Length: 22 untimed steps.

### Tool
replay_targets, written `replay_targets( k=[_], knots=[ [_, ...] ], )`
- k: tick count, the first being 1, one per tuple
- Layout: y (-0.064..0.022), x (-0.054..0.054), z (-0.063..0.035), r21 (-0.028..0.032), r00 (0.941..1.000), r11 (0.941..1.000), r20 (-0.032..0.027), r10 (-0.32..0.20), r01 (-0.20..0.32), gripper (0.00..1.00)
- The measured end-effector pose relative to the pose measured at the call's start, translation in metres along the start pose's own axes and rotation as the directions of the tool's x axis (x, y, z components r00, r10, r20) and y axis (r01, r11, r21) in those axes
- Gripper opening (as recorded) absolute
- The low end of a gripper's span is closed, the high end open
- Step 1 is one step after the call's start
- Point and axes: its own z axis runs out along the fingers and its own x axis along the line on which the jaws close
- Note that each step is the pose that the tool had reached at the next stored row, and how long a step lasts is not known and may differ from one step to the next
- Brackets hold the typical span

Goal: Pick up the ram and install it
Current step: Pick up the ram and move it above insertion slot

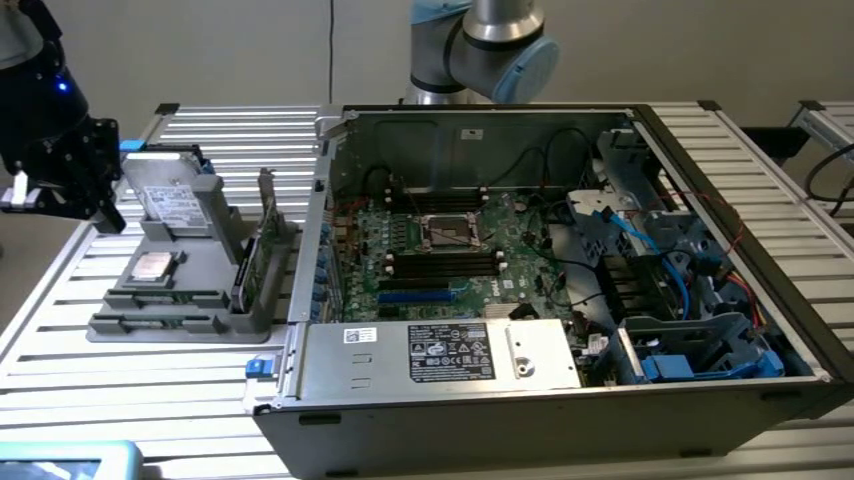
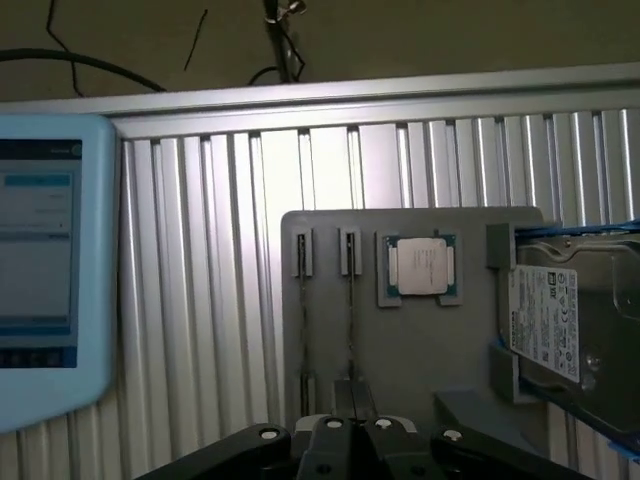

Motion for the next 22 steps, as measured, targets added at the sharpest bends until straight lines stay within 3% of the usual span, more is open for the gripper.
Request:
replay_targets(
  k=[3,13,16,18,19,22],
  knots=[
    [0.0000,0.0001,-0.0001,0.0025,0.9999,0.9999,-0.0038,-0.016,0.016,0.11],
    [0.0000,0.0000,-0.0001,0.0026,0.9999,0.9999,-0.0038,-0.016,0.016,0.12],
    [0.0000,0.0000,0.0001,0.0024,0.9999,0.9999,-0.0041,-0.016,0.016,0.30],
    [-0.0001,0.0000,0.0009,0.0027,0.9999,0.9999,-0.0045,-0.016,0.016,0.30],
    [0.0000,0.0000,0.0017,0.0027,0.9999,0.9999,-0.0045,-0.016,0.016,0.36],
    [-0.0001,0.0002,0.0067,0.0026,0.9999,0.9999,-0.0048,-0.016,0.017,0.36]
  ],
)
